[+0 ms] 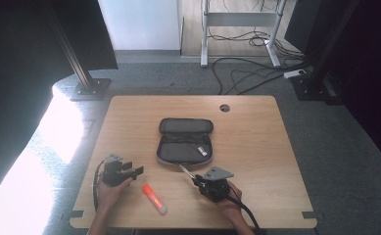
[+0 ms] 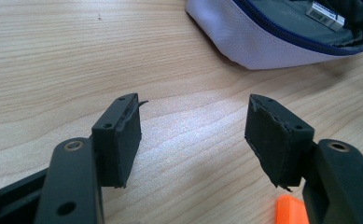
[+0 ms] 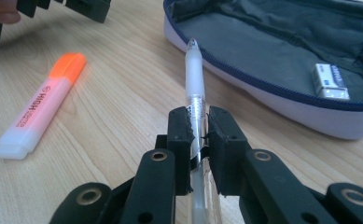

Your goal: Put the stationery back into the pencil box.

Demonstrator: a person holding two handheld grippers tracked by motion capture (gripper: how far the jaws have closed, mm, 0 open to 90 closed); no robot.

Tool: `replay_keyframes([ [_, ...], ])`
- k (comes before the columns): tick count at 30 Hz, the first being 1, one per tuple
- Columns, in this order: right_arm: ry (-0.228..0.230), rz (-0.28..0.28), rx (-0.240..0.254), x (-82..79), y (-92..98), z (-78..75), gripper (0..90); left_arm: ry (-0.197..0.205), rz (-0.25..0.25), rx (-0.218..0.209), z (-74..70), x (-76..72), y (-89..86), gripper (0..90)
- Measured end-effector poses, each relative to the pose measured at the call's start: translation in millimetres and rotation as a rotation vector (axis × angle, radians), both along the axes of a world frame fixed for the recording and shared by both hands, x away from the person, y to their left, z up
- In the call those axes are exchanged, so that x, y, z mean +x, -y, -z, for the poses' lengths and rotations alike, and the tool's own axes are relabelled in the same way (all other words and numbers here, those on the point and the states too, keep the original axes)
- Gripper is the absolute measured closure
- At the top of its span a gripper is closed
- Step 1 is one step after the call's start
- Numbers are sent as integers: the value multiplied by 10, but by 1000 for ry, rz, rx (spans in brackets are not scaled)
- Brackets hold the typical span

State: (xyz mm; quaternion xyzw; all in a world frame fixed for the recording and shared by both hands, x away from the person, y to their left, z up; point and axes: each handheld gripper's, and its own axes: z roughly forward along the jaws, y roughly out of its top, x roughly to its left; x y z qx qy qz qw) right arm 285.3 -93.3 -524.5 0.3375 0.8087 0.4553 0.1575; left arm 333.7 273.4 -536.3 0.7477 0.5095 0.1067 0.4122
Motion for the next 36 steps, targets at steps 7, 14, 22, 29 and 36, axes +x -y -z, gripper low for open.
replay_keyframes([
  [7, 21, 17, 23, -3, 70, -80, 786, -5, 3, 2, 5, 4, 4, 364],
  [14, 39, 40, 50, 3, 157, -163, 786, -10, 8, 5, 16, 10, 10, 362],
  [22, 63, 78, 81, 8, 292, -274, 786, -11, 9, 8, 17, 11, 13, 358],
  [29, 81, 98, 96, 4, 351, -334, 786, -13, 11, 11, 21, 13, 16, 358],
  [36, 93, 106, 103, 11, 364, -369, 786, -14, 11, 13, 21, 12, 22, 358],
])
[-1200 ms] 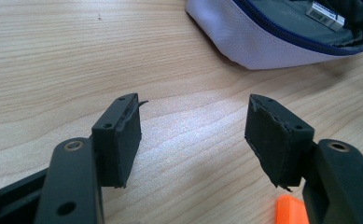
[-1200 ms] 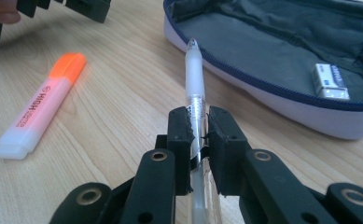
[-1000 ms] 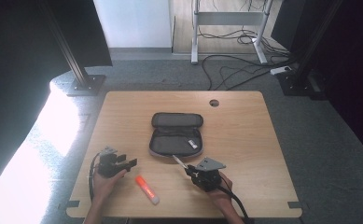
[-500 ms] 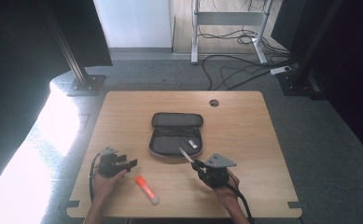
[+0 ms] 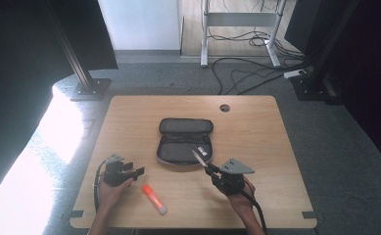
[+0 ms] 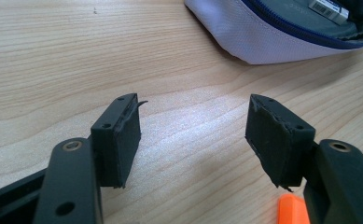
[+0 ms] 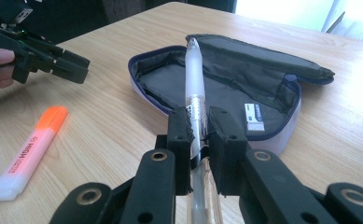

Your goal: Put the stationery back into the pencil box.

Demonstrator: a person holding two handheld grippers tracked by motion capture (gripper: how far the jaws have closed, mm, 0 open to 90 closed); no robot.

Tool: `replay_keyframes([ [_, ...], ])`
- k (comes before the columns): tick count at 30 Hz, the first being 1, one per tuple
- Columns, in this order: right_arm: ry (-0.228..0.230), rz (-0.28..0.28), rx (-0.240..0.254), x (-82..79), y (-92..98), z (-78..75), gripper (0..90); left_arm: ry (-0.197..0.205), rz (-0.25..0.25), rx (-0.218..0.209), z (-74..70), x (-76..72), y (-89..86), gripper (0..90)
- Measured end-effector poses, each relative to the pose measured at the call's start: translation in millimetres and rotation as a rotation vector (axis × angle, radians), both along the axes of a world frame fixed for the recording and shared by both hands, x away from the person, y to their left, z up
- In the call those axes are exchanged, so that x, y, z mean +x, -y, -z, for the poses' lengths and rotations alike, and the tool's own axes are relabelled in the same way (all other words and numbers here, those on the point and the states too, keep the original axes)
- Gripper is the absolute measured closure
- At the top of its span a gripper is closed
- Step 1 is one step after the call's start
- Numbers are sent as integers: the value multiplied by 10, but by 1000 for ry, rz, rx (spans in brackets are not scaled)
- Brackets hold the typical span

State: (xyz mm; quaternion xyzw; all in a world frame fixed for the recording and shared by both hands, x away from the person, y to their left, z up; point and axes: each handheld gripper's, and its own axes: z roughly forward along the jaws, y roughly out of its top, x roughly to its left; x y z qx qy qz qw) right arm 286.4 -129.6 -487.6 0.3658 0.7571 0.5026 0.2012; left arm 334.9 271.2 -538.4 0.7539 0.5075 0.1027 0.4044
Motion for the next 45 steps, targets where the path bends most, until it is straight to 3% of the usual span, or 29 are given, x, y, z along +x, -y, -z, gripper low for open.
replay_keyframes([
  [37, -29, 23, -15, 438, -193, 25, 786, 1, -2, -7, -1, -13, -20, 357],
  [41, -52, 13, 28, 482, -187, 22, 786, 1, -1, -5, 0, -14, -17, 356],
  [45, -62, 15, 34, 516, -178, 23, 786, 1, -1, -6, -1, -15, -17, 356],
])
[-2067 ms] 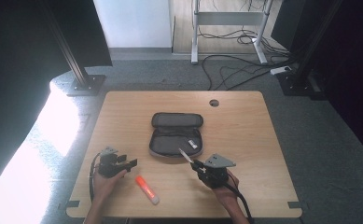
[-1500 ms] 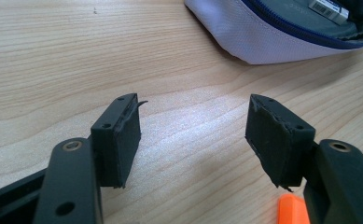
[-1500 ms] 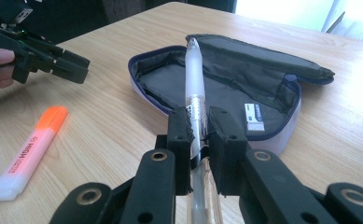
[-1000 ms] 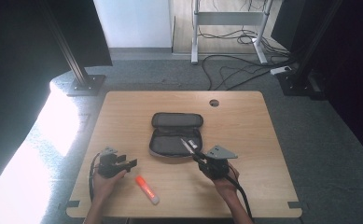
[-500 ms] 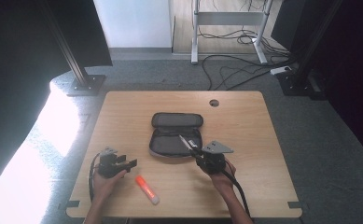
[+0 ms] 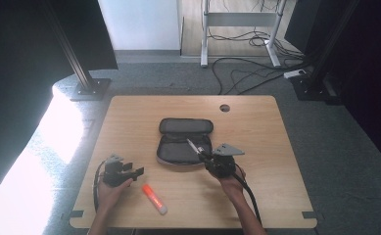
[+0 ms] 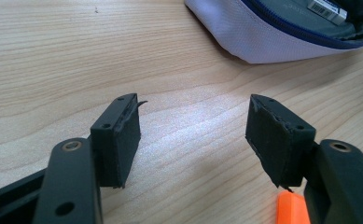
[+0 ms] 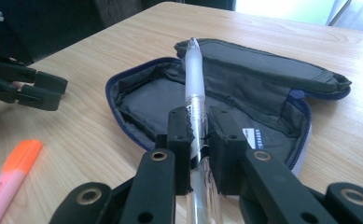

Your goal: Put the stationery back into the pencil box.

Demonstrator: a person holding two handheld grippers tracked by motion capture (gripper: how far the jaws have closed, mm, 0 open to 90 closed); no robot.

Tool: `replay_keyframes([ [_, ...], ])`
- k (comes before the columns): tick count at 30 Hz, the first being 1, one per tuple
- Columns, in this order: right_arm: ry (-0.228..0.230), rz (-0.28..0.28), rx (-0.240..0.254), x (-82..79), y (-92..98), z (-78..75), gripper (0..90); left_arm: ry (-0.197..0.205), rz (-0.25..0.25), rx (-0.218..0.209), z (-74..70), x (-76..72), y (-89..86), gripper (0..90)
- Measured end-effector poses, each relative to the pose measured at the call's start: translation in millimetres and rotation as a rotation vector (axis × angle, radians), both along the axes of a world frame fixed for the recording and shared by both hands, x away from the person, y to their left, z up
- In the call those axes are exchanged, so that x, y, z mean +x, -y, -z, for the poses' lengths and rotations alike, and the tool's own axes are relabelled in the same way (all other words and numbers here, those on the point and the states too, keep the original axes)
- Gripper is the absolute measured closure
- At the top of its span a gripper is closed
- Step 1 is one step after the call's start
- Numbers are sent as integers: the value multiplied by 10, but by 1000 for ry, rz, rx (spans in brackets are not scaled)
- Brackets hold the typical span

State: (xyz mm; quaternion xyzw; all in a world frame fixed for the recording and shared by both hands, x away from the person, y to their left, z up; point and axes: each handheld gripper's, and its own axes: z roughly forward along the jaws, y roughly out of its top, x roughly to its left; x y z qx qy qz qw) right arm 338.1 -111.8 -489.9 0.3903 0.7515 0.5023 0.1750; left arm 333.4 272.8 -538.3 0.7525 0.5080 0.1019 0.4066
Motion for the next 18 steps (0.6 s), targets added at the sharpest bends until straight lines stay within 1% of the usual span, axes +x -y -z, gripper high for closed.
replay_keyframes([
  [9, -10, 20, -8, 92, 5, 21, 786, -3, 0, 2, 6, 4, 0, 356],
  [12, -14, 19, -12, 119, -7, 20, 786, -3, -1, 1, 8, 4, -1, 356],
  [18, -7, 18, -18, 163, -64, -4, 786, -5, -3, 0, 14, 6, -3, 354],
])
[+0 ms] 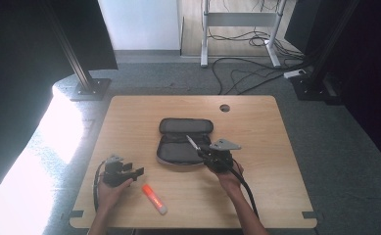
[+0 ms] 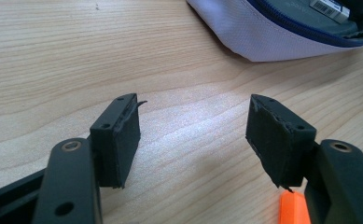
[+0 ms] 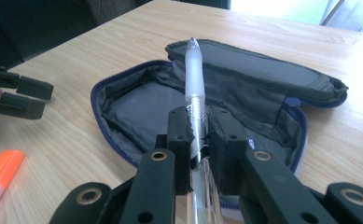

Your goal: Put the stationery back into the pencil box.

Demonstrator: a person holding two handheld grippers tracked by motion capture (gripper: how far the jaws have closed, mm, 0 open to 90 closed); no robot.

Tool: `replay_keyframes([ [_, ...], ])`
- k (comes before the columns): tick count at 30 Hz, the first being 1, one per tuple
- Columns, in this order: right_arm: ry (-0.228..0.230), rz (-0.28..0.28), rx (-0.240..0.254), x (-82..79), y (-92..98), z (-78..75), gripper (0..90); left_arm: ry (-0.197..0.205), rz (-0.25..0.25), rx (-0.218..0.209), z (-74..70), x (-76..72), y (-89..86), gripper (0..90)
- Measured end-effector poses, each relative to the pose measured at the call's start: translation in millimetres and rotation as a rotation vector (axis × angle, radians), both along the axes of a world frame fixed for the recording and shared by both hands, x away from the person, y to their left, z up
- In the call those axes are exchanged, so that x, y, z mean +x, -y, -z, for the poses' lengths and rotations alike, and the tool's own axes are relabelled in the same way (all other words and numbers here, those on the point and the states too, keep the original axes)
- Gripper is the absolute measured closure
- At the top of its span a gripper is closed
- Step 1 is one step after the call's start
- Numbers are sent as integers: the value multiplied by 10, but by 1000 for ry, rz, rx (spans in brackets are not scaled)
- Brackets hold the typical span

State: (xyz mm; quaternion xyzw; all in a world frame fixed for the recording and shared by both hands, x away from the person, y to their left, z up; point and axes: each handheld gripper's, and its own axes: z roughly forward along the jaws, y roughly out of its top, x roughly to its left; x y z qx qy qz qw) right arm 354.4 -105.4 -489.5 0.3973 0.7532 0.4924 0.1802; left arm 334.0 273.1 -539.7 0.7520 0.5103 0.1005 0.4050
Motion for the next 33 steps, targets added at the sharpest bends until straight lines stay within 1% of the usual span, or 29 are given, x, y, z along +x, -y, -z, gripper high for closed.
replay_keyframes([
  [5, -4, 0, 4, 45, -47, 1, 786, 0, 0, 0, 0, -1, -1, 354],
  [13, -17, -2, -2, 102, -92, 40, 786, -1, 0, -1, 2, 1, -2, 354],
  [14, -22, -3, -8, 116, -99, 42, 786, 0, 0, 0, 2, 1, -3, 353],
  [20, -21, -4, -9, 147, -124, 28, 786, -1, 0, 0, 2, 1, -6, 354],
  [27, -19, -8, -24, 199, -171, 6, 786, 1, -2, -3, 2, 2, -11, 354],
  [33, -26, -8, -19, 238, -204, 41, 785, 2, -3, -7, 1, 3, -21, 354],
])
